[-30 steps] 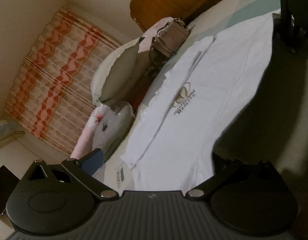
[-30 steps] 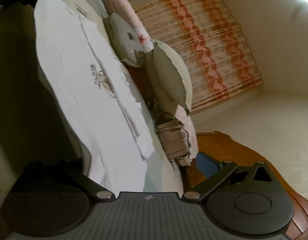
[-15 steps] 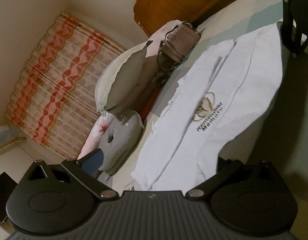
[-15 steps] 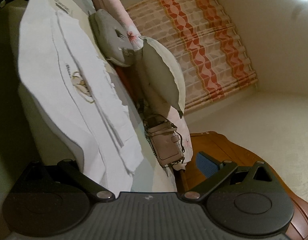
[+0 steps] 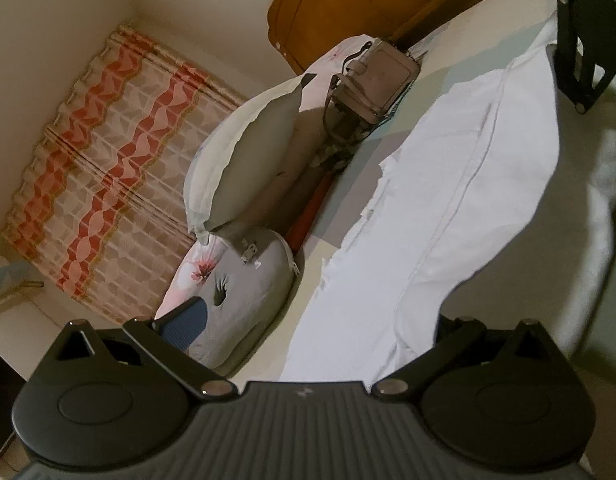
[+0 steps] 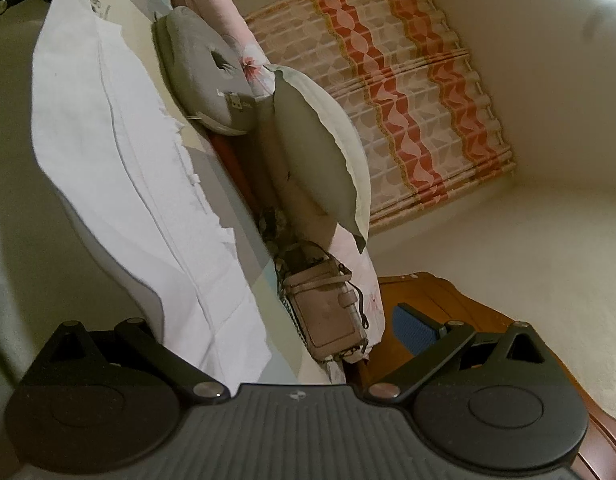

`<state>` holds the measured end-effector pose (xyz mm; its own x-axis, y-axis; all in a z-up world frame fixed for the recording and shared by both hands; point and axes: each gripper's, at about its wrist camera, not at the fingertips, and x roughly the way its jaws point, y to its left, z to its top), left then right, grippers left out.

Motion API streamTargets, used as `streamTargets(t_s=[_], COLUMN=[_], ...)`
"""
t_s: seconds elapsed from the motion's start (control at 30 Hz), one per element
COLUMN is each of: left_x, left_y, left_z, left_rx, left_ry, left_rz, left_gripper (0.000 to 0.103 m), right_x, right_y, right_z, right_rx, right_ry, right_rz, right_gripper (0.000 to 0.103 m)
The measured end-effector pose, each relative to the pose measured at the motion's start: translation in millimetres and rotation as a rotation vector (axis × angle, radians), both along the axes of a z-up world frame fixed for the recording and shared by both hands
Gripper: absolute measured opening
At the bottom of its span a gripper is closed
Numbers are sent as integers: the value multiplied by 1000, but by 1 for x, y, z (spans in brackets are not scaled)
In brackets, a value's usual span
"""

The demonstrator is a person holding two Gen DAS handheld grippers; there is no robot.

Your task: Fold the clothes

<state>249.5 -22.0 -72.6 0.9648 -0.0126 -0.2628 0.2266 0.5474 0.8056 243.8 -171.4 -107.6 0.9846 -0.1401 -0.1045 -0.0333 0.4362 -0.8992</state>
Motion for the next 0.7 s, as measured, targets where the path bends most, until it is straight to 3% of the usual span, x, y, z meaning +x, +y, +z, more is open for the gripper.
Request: streamTargets(t_s=[0.43,0.7], left_x=[99,154], left_y=[7,13], left_z=[1,-19], left_rx=[-51,-103], left_ry=[50,135], left_rz=[44,74], left_gripper=[103,103], right_x=[91,141], right_y=[4,5], right_z=[10,-9], right_rx=[2,14], right_ry=[-6,62], right_rz=[6,-5], right_gripper=[103,103])
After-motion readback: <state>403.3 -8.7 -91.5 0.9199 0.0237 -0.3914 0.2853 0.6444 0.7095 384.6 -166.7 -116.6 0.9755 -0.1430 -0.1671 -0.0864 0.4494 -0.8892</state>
